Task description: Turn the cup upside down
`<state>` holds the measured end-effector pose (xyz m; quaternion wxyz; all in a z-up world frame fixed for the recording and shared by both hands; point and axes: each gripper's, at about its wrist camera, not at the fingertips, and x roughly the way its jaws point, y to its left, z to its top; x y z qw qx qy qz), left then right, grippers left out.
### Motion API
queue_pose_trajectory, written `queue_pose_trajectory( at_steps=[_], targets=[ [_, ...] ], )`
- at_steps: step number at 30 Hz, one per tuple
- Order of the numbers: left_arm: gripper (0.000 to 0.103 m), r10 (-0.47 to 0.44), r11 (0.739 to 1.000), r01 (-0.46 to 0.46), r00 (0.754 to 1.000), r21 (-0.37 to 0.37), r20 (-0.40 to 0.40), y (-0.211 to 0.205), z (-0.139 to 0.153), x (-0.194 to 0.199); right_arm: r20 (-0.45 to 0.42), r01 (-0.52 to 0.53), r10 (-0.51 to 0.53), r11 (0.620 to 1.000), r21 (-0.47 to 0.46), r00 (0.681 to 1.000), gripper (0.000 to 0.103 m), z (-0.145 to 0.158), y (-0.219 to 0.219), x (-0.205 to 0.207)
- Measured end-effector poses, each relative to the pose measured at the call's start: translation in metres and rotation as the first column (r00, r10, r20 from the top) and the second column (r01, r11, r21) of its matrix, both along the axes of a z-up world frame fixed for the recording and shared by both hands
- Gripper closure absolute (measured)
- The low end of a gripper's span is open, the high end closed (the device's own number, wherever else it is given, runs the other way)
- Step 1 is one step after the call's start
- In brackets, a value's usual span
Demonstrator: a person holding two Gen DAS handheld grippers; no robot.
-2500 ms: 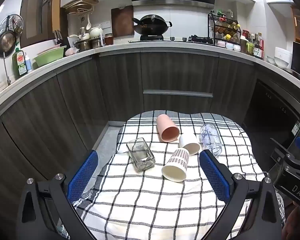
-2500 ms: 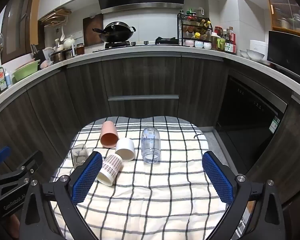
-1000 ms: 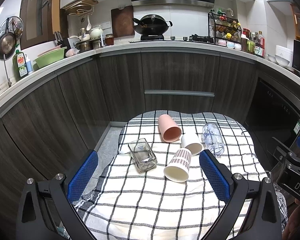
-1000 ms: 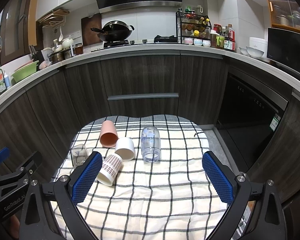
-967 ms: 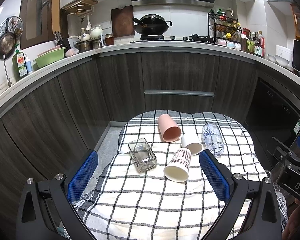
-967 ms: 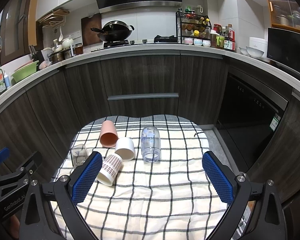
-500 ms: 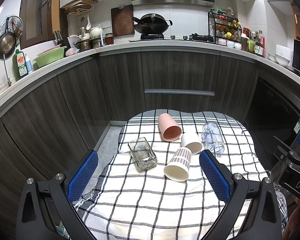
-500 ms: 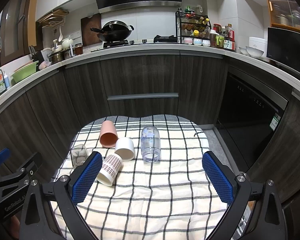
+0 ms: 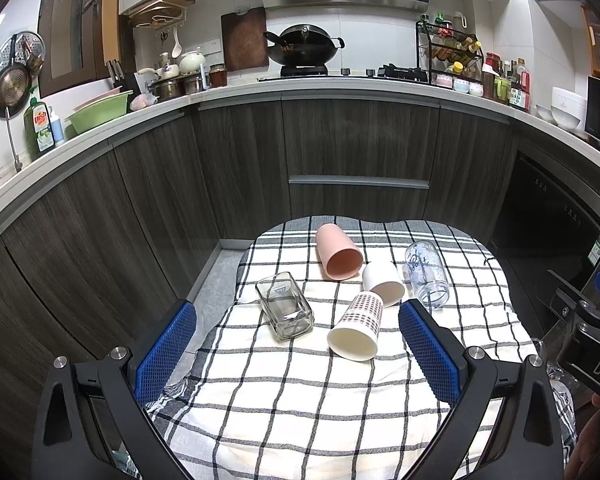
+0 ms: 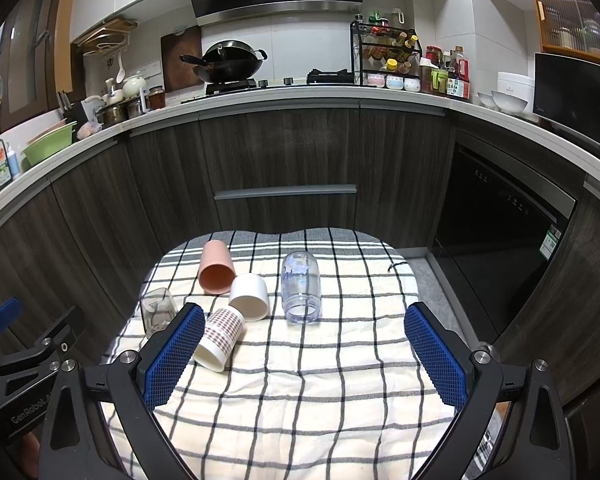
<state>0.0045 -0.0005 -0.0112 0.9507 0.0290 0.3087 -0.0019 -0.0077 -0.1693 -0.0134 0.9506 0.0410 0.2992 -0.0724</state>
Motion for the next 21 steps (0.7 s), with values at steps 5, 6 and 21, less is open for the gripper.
queue_pose_trajectory(
  at_steps=[5, 6, 21],
  targets=[
    [0.0, -0.007, 1.0, 0.007, 1.0, 0.003, -0.007, -0.002, -0.005, 0.0, 0.0, -0.001, 0.001, 1.0, -0.001, 1.0, 0.002, -0.001, 0.001, 0.0],
    [0.0, -0.009, 1.0, 0.009, 1.0, 0.005, -0.011, -0.002, -0.007, 0.001, 0.0, 0.0, 0.0, 1.0, 0.0, 1.0, 0.002, -0.001, 0.001, 0.0],
    [0.0, -0.093, 0.994, 0.104, 0.974, 0.044, -0.207, -0.03, -0.037, 0.055, -0.058, 0.043, -0.043, 0.999, 0.0, 0.997, 0.002, -0.023, -0.016, 0.035]
  ],
)
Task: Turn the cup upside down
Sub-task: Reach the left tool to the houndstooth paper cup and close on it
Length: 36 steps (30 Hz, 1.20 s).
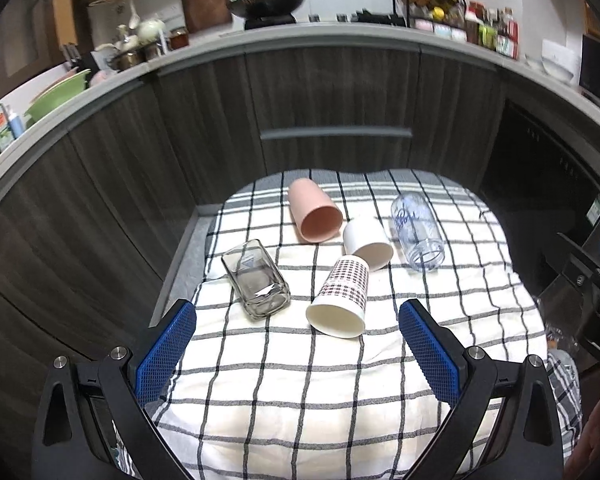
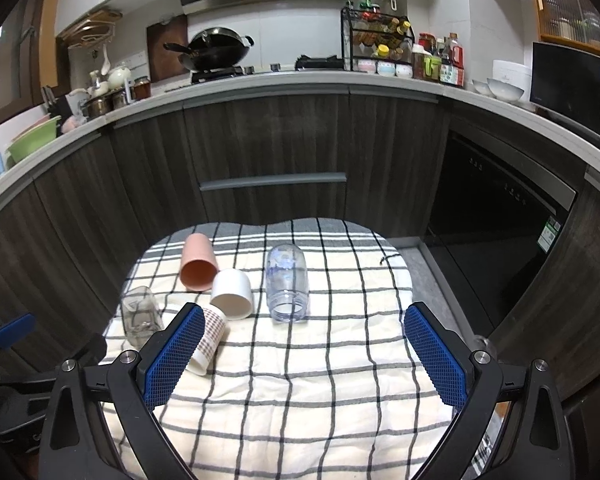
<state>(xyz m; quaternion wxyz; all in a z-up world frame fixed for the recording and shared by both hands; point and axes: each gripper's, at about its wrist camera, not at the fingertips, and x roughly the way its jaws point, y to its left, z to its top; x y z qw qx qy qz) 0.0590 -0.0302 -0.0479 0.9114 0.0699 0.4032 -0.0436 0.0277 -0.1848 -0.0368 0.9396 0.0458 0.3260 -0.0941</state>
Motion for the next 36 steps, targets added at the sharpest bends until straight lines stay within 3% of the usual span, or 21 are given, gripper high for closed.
queue_pose_trajectory(
  at_steps=[6, 8, 11, 16, 21, 26, 32, 36],
  targets=[
    [0.0, -0.067, 0.995, 0.075, 0.99, 0.063, -0.121, -0.021, -0.015, 0.036, -0.061, 0.044, -0.041, 0.998, 0.047, 0.997, 0.002, -0.01, -0.014, 0.02],
    [0.0, -0.102, 0.986, 0.124, 0.977, 0.109, -0.185, -0.034, -0.026, 0.05, -0.082, 0.053, -0.049, 0.997, 0.056, 0.995, 0.002, -0.015, -0.017, 0.03],
    [0.0, -0.112, 0.985, 0.142, 0.961, 0.103, -0.253, -0.04, -0.037, 0.065, -0.111, 0.069, -0.061, 0.995, 0.071, 0.992, 0.002, -0.023, -0.025, 0.045],
    [0.0, -0.13, 0.978, 0.18, 0.923, 0.107, -0.362, -0.053, -0.061, 0.094, -0.172, 0.103, -0.081, 0.988, 0.119, 0.982, 0.002, -0.041, -0.041, 0.067],
    [0.001, -0.142, 0.971, 0.215, 0.866, 0.101, -0.48, -0.067, -0.09, 0.122, -0.22, 0.122, -0.087, 0.98, 0.155, 0.972, 0.002, -0.058, -0.05, 0.086],
    [0.003, -0.135, 0.963, 0.238, 0.834, 0.129, -0.535, -0.075, -0.111, 0.14, -0.25, 0.141, -0.094, 0.974, 0.179, 0.964, 0.002, -0.072, -0.058, 0.102],
    [0.006, -0.105, 0.947, 0.27, 0.771, 0.173, -0.628, -0.081, -0.148, 0.162, -0.289, 0.162, -0.1, 0.966, 0.2, 0.952, 0.002, -0.09, -0.061, 0.113],
    [0.009, -0.095, 0.939, 0.286, 0.749, 0.19, -0.655, -0.082, -0.163, 0.168, -0.309, 0.174, -0.107, 0.965, 0.198, 0.945, 0.002, -0.101, -0.062, 0.119]
  ],
)
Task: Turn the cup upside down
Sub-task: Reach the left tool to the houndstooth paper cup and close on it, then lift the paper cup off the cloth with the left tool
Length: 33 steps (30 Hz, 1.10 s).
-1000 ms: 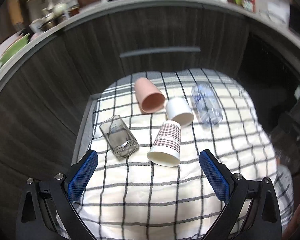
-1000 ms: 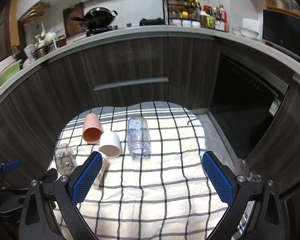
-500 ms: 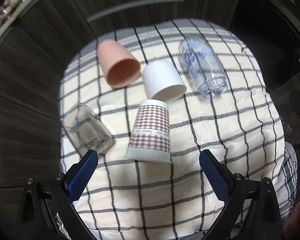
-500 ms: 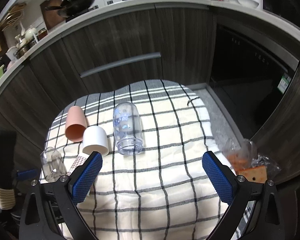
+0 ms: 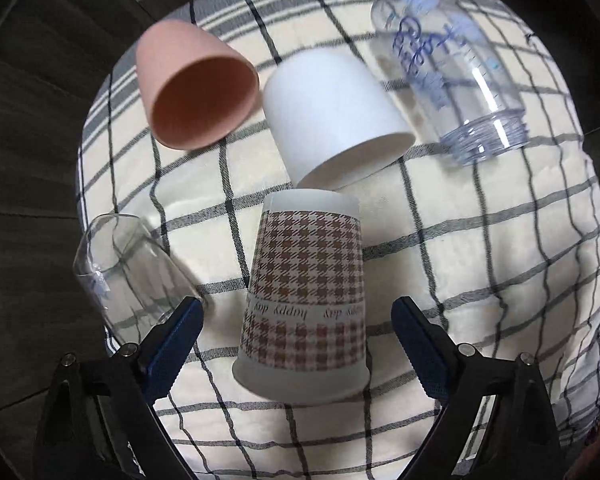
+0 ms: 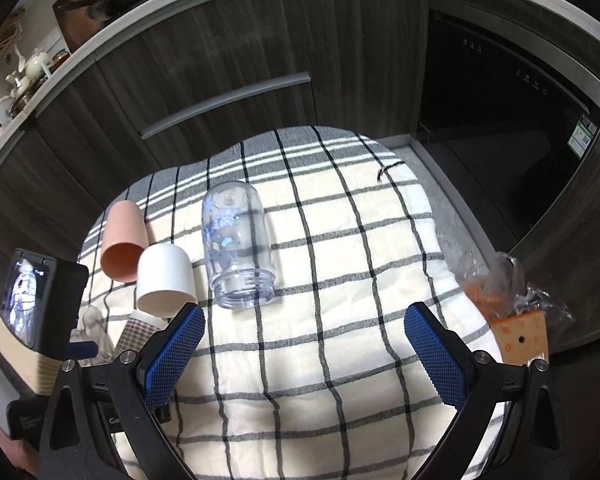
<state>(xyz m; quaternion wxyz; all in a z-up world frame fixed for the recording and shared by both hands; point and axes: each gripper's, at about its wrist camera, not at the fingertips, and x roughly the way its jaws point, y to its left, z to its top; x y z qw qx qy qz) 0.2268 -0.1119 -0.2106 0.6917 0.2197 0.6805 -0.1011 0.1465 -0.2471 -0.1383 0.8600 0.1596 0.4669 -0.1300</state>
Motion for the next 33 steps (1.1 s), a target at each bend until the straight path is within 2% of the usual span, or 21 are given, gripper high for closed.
queue_pose_trajectory(
  at_steps=[2, 4, 7, 14, 18, 24, 27, 29, 33],
  targets=[
    [0.014, -0.009, 1.0, 0.01, 1.0, 0.02, -0.012, -0.001, -0.007, 0.001, -0.003, 0.001, -0.001, 1.0, -0.007, 1.0, 0.002, -0.003, 0.0, 0.002],
    [0.027, -0.006, 1.0, 0.006, 1.0, 0.025, -0.023, 0.0, -0.011, 0.003, 0.001, 0.0, 0.001, 1.0, -0.023, 1.0, 0.002, -0.004, 0.001, 0.003],
    [0.037, 0.013, 1.0, -0.012, 0.998, 0.019, -0.054, 0.003, -0.02, 0.005, 0.018, -0.004, 0.005, 0.999, -0.048, 1.0, 0.002, -0.002, 0.003, 0.002],
    [0.039, 0.004, 1.0, -0.004, 0.999, 0.004, -0.042, 0.007, -0.022, 0.006, 0.038, -0.013, 0.016, 0.997, -0.072, 0.999, 0.002, 0.002, 0.009, 0.0],
    [0.039, 0.016, 1.0, -0.016, 1.0, -0.016, -0.023, 0.007, -0.008, -0.007, 0.048, -0.016, 0.02, 0.997, -0.073, 0.999, 0.002, 0.006, 0.009, -0.004],
    [0.039, 0.057, 0.994, -0.058, 0.998, -0.088, -0.011, 0.015, 0.013, -0.034, 0.066, -0.038, 0.043, 0.996, -0.078, 0.997, 0.002, 0.019, 0.005, -0.021],
    [0.039, 0.124, 0.981, -0.127, 0.992, -0.149, -0.031, 0.017, 0.019, -0.058, 0.062, -0.063, 0.069, 0.993, -0.1, 0.996, 0.002, 0.025, 0.0, -0.034],
    [0.039, 0.193, 0.962, -0.198, 0.98, -0.19, -0.044, 0.019, 0.024, -0.08, 0.049, -0.08, 0.085, 0.991, -0.11, 0.995, 0.002, 0.028, -0.004, -0.042],
    [0.039, 0.251, 0.934, -0.265, 0.964, -0.242, -0.087, 0.02, 0.027, -0.111, 0.016, -0.1, 0.103, 0.989, -0.113, 0.995, 0.002, 0.029, -0.02, -0.065]
  ],
)
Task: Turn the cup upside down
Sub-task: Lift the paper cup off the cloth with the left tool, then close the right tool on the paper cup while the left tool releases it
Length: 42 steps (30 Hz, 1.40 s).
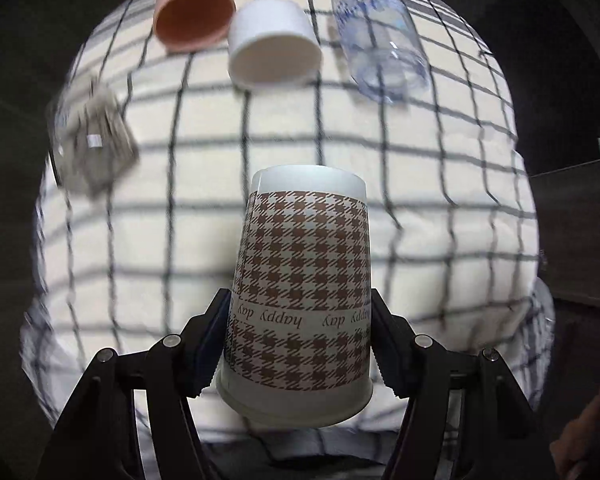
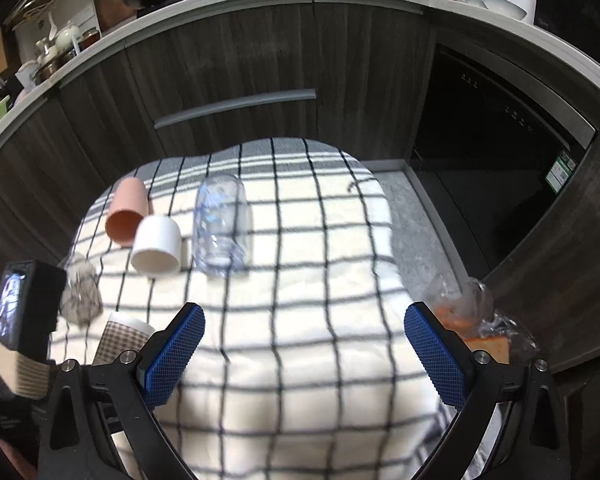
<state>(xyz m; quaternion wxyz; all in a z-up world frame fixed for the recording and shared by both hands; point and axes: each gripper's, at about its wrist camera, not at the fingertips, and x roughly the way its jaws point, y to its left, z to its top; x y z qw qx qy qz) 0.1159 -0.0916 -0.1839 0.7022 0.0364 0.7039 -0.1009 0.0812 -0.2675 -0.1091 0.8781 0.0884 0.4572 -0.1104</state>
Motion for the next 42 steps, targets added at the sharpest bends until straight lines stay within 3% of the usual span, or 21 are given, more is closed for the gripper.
queue_pose_trajectory(
  at_steps=[6, 10, 18, 20, 22, 31, 36, 42],
  targets=[
    [0.039, 0.076, 0.997, -0.075, 0.997, -0.023, 0.025, -0.01, 0.002, -0.035, -0.056, -0.022, 0.02, 1.0, -0.022, 0.998, 0.002, -0.01, -0.014, -0.029],
    [0.039, 0.083, 0.994, -0.083, 0.997, -0.068, -0.001, -0.014, -0.009, -0.05, -0.099, -0.025, 0.022, 0.999, -0.026, 0.995, 0.002, -0.024, -0.017, -0.042],
    [0.038, 0.068, 0.997, -0.069, 0.998, -0.031, -0.009, -0.021, -0.029, -0.05, -0.131, -0.012, 0.009, 1.0, -0.018, 0.991, 0.002, -0.037, -0.019, -0.057],
    [0.031, 0.071, 0.997, -0.071, 0.997, -0.026, -0.011, -0.022, -0.03, -0.048, -0.132, -0.016, 0.013, 1.0, -0.019, 0.991, 0.002, -0.036, -0.016, -0.056],
    [0.017, 0.075, 0.997, -0.075, 0.997, -0.001, 0.002, -0.019, -0.027, -0.046, -0.132, -0.021, 0.018, 1.0, -0.021, 0.991, 0.002, -0.035, -0.014, -0.055],
    [0.015, 0.024, 1.0, -0.022, 0.992, -0.019, 0.126, -0.006, 0.02, -0.049, -0.114, -0.053, 0.052, 0.999, -0.006, 0.992, 0.002, -0.018, -0.004, -0.048],
    [0.01, 0.043, 0.999, -0.036, 0.961, -0.031, 0.274, 0.011, 0.058, -0.05, -0.109, -0.083, 0.088, 0.995, 0.053, 0.99, 0.002, -0.003, 0.005, -0.042],
    [0.006, 0.168, 0.986, -0.149, 0.87, -0.076, 0.463, 0.055, 0.096, -0.048, -0.2, -0.123, 0.157, 0.977, 0.175, 0.967, 0.002, -0.006, 0.024, -0.015]
  ],
)
